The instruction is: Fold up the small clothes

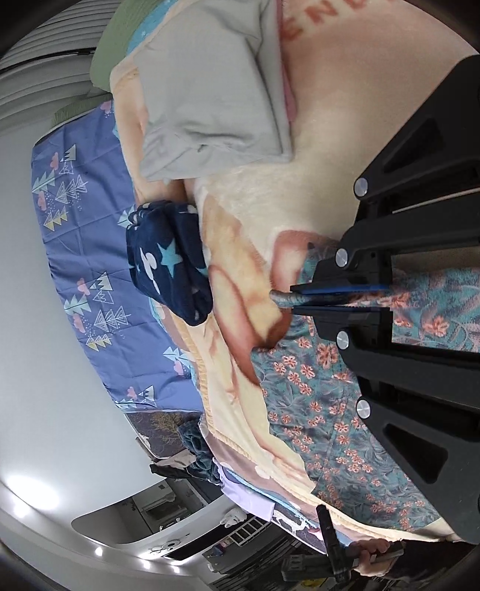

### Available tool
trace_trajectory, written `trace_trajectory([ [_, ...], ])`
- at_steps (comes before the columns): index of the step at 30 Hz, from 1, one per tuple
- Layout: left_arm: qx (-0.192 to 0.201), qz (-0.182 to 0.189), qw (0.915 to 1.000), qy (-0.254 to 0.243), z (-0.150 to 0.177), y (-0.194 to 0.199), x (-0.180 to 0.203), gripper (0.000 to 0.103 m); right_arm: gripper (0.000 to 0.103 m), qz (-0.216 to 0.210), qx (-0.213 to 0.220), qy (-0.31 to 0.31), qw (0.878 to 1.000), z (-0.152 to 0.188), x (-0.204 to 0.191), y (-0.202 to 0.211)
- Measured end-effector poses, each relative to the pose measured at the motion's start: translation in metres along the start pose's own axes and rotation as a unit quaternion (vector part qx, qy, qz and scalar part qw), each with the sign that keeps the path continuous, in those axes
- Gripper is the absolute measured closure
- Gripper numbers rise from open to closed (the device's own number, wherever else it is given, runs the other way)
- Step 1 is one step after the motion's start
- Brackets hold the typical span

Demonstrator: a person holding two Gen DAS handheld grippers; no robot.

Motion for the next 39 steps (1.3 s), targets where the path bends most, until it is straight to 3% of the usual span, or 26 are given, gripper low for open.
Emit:
trace_trajectory([
  [1, 0.004, -0.029, 0.9996, -0.006, 0.0, -0.002, -0.002, 0.06, 0.098, -0.001, 0.001, 0.0, 1.0, -0.001, 0.0, 0.0],
  [10, -0.026, -0.079, 0.9963, -0.019, 0.007, -0.032, -0.002, 0.062, 0.098, -0.016, 0.009, 0.011, 1.0, 0.0, -0.017, 0.016],
  [11, -0.024, -0.077, 0.9967, -0.013, 0.007, -0.033, -0.003, 0.067, 0.098, -0.015, 0.01, 0.013, 1.0, 0.0, -0.018, 0.017],
  [13, -0.013, -0.074, 0.9971, 0.0, 0.003, -0.031, -0.003, 0.092, 0.098, -0.016, 0.009, 0.014, 1.0, 0.001, -0.019, 0.018],
  [15, -0.002, -0.067, 0.9978, 0.004, -0.001, -0.027, 0.001, 0.099, 0.098, -0.015, 0.008, 0.013, 1.0, 0.003, -0.017, 0.018],
  [19, 0.029, -0.064, 0.9975, -0.005, -0.011, -0.013, 0.012, 0.1, 0.098, -0.013, 0.011, 0.004, 1.0, 0.005, -0.013, 0.019],
  [24, 0.062, -0.023, 0.9976, 0.02, -0.029, 0.018, 0.025, 0.1, 0.098, -0.004, 0.03, -0.011, 0.999, -0.005, -0.005, 0.033],
  [30, 0.09, 0.001, 0.9952, 0.039, -0.056, 0.04, 0.025, 0.1, 0.098, 0.002, 0.043, -0.01, 0.999, -0.029, 0.001, 0.039],
  [39, 0.095, 0.006, 0.9924, 0.078, -0.1, 0.015, 0.001, 0.1, 0.098, 0.0, 0.013, -0.034, 0.999, -0.069, 0.018, -0.018],
])
Point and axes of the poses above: each gripper's, at about its wrist camera, not at the fingertips, and y roughly against the way its jaws point, x to its right, z to its underside, the point moved 8 cm from there along -y, roughly the way its jaws point, and after that the axes turned 9 degrees about y, right-handed, at the moved point
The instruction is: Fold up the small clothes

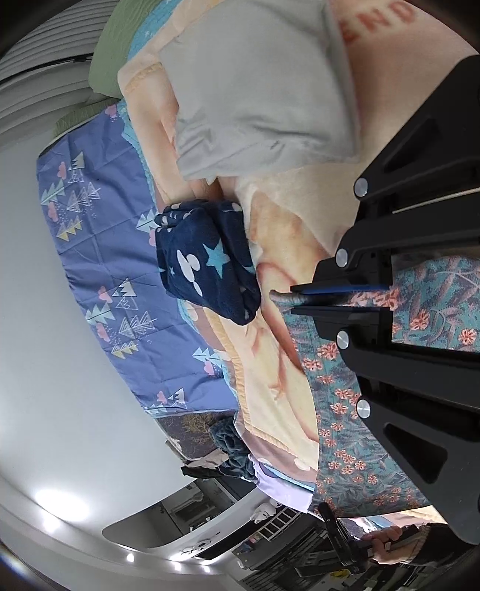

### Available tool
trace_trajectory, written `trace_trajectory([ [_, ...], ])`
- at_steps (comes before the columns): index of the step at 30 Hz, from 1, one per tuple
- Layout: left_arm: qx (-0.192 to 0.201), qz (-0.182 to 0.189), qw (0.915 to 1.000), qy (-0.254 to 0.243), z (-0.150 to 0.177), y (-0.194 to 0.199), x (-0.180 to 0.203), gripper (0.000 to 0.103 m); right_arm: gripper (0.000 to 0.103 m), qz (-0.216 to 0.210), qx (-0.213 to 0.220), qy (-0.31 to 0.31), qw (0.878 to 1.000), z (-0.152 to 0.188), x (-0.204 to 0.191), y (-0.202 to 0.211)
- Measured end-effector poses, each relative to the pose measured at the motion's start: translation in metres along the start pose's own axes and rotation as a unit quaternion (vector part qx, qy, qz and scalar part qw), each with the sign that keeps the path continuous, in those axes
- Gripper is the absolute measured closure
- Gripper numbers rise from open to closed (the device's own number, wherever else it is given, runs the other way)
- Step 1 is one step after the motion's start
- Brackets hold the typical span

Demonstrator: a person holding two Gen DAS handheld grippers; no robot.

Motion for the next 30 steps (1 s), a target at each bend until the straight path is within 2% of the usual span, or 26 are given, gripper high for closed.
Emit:
trace_trajectory([
  [3, -0.013, -0.001, 0.9998, 0.013, -0.003, -0.023, -0.014, 0.1, 0.098, -0.001, -0.036, 0.0, 0.999, 0.001, 0.006, -0.039],
  [8, -0.05, -0.014, 0.9985, 0.016, 0.018, -0.068, -0.039, 0.098, 0.098, 0.01, -0.081, 0.008, 0.997, 0.02, 0.02, -0.082],
  [9, -0.055, -0.021, 0.9982, 0.014, 0.022, -0.074, -0.045, 0.095, 0.095, 0.006, -0.091, 0.006, 0.996, 0.025, 0.022, -0.088],
  [10, -0.056, -0.037, 0.9977, 0.01, 0.025, -0.078, -0.053, 0.086, 0.094, 0.003, -0.104, 0.004, 0.995, 0.031, 0.024, -0.092],
  [11, -0.056, -0.048, 0.9973, 0.01, 0.027, -0.079, -0.06, 0.075, 0.076, 0.001, -0.11, 0.004, 0.994, 0.034, 0.026, -0.093],
  [12, -0.054, -0.055, 0.9969, 0.014, 0.028, -0.078, -0.066, 0.05, 0.057, 0.003, -0.104, 0.008, 0.994, 0.034, 0.027, -0.088],
  [13, -0.048, -0.06, 0.9969, 0.02, 0.027, -0.073, -0.071, 0.038, 0.052, 0.009, -0.097, 0.014, 0.995, 0.034, 0.027, -0.081],
  [14, -0.04, -0.06, 0.9972, 0.022, 0.026, -0.067, -0.074, 0.038, 0.047, 0.014, -0.09, 0.017, 0.996, 0.033, 0.027, -0.073],
  [19, -0.017, -0.05, 0.9983, 0.024, 0.026, -0.021, -0.064, 0.035, 0.043, -0.002, -0.066, 0.029, 0.997, 0.04, 0.005, -0.006],
  [22, 0.002, -0.037, 0.9993, 0.002, 0.034, 0.018, -0.034, 0.027, 0.029, -0.019, -0.048, 0.021, 0.998, 0.05, -0.011, 0.041],
  [26, 0.013, -0.032, 0.9986, -0.04, 0.048, 0.054, 0.014, 0.021, 0.028, -0.041, -0.048, -0.006, 0.998, 0.068, -0.028, 0.087],
  [28, 0.018, -0.023, 0.9984, -0.049, 0.056, 0.07, 0.036, 0.013, 0.028, -0.069, -0.044, -0.04, 0.996, 0.082, -0.037, 0.115],
  [30, 0.019, 0.002, 0.9987, -0.047, 0.07, 0.086, 0.06, 0.01, 0.019, -0.101, -0.04, -0.077, 0.991, 0.096, -0.044, 0.133],
])
Point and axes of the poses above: each gripper's, at about its wrist camera, not at the fingertips, and y roughly against the way its jaws point, x to its right, z to its underside, the point moved 8 cm from there along -y, roughly the way its jaws point, and after that the axes turned 9 degrees about y, right-handed, at the moved point
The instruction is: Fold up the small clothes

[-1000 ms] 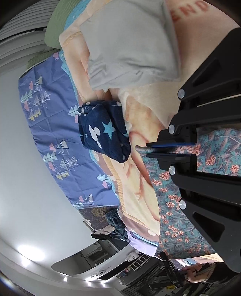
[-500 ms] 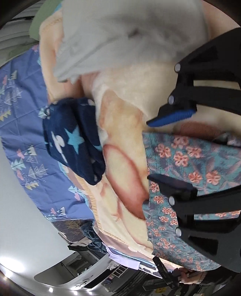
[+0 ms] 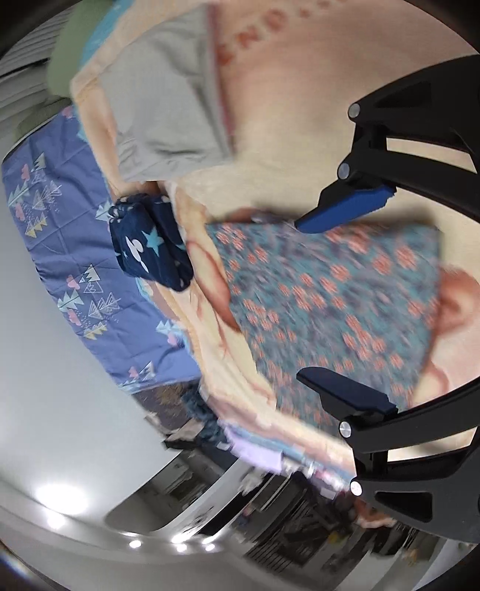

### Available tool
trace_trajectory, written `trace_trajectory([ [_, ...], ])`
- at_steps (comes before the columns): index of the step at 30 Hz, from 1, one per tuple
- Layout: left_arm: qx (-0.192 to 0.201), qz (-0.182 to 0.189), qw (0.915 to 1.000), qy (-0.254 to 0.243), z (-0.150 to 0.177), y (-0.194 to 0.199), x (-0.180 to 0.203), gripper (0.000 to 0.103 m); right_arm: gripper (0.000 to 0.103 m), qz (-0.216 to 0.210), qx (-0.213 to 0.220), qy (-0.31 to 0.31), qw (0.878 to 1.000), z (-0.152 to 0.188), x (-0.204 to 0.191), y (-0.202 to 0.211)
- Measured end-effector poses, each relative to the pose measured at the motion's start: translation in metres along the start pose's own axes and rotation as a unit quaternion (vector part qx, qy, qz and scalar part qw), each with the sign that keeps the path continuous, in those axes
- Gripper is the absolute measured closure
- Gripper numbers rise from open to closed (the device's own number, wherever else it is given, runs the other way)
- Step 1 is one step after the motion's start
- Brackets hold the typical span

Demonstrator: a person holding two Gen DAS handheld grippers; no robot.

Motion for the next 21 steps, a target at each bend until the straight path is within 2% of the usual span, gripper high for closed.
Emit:
trace_trajectory([
  [2, -0.002, 0.018, 0.9998, 0.004, 0.011, 0.007, 0.021, 0.005, 0.017, -0.054, 0.02, -0.054, 0.997, 0.024, -0.008, 0.021],
  [6, -0.017, 0.026, 0.9994, -0.015, 0.04, 0.0, 0.058, 0.004, 0.013, -0.092, 0.037, -0.119, 0.988, 0.061, -0.014, 0.037],
  [8, -0.04, 0.043, 0.9983, 0.0, 0.059, -0.012, 0.072, 0.004, 0.013, -0.142, 0.044, -0.183, 0.972, 0.081, -0.012, 0.037],
  [10, -0.076, 0.048, 0.9958, 0.015, 0.082, -0.03, 0.082, 0.004, 0.013, -0.168, 0.058, -0.237, 0.955, 0.096, -0.004, 0.036],
  [13, -0.092, 0.045, 0.9946, 0.01, 0.106, -0.045, 0.092, 0.004, 0.013, -0.144, 0.058, -0.268, 0.951, 0.111, 0.008, 0.025],
  [16, -0.105, 0.047, 0.9933, 0.01, 0.123, -0.055, 0.097, 0.004, 0.013, -0.145, 0.041, -0.286, 0.946, 0.116, 0.009, 0.01],
  [21, -0.108, 0.057, 0.9916, 0.044, 0.123, -0.067, 0.095, 0.004, 0.013, -0.093, 0.043, -0.298, 0.949, 0.109, 0.018, -0.008],
])
Point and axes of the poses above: each gripper's, at about its wrist camera, not at the fingertips, and y roughly against the way its jaws point, x to its right, z to its underside, the point moved 8 cm from there along -y, roughly the way its jaws point, and after that the axes turned 9 degrees about y, right-handed, at the moved point
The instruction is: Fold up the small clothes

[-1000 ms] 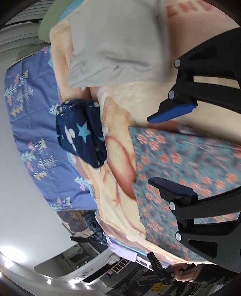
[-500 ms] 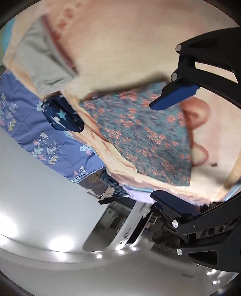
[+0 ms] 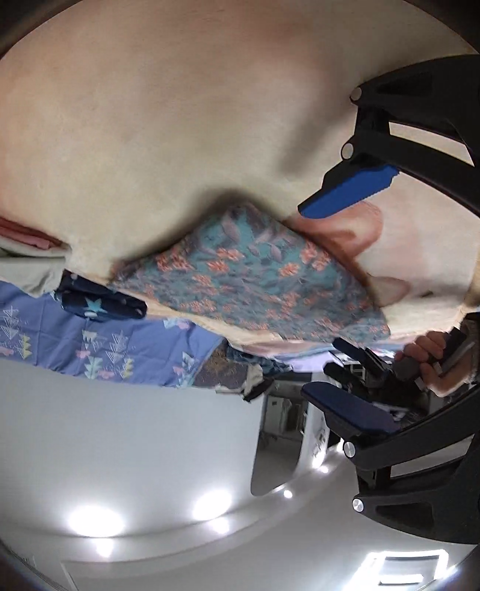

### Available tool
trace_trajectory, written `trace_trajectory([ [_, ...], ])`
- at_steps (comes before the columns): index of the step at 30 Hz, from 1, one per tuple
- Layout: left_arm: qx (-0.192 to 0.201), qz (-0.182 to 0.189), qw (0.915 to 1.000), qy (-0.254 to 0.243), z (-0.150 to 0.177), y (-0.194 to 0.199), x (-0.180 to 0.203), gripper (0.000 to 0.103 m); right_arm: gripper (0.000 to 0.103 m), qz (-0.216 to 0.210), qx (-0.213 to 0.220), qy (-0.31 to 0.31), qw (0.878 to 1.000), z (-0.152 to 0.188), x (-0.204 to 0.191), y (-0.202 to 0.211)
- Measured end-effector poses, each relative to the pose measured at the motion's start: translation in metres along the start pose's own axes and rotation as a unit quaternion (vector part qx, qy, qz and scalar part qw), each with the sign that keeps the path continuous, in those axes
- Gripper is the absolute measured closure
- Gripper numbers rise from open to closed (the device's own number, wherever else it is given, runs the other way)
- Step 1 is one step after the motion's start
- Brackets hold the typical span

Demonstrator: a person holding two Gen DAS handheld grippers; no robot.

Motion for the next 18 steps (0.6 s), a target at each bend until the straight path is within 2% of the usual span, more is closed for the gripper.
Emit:
trace_trajectory([
  [5, -0.002, 0.024, 0.9997, -0.003, -0.009, -0.009, 0.018, 0.004, 0.013, 0.054, -0.004, -0.005, 0.999, -0.012, 0.01, -0.023],
  [10, -0.003, 0.043, 0.9991, -0.001, -0.023, -0.016, 0.035, 0.004, 0.013, 0.07, 0.022, -0.014, 0.997, -0.023, 0.019, -0.037],
  [14, 0.0, 0.052, 0.9986, -0.006, -0.038, -0.017, 0.052, 0.004, 0.013, 0.09, 0.025, -0.004, 0.996, -0.03, 0.017, -0.052],
  [16, -0.011, 0.064, 0.9979, -0.001, -0.044, -0.022, 0.063, 0.004, 0.025, 0.094, 0.034, 0.017, 0.995, -0.034, 0.015, -0.054],
  [17, -0.02, 0.073, 0.9971, 0.002, -0.044, -0.024, 0.068, 0.004, 0.052, 0.1, 0.04, 0.025, 0.994, -0.034, 0.016, -0.054],
  [18, -0.029, 0.08, 0.9964, 0.003, -0.045, -0.028, 0.075, 0.004, 0.069, 0.105, 0.046, 0.029, 0.993, -0.034, 0.019, -0.054],
])
Point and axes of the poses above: each gripper's, at about its wrist camera, not at the fingertips, and y roughly against the way its jaws point, x to its right, z to its underside, the point moved 8 cm from there along -y, roughly the way its jaws point, and after that the axes turned 9 degrees about y, right-handed, at the moved point
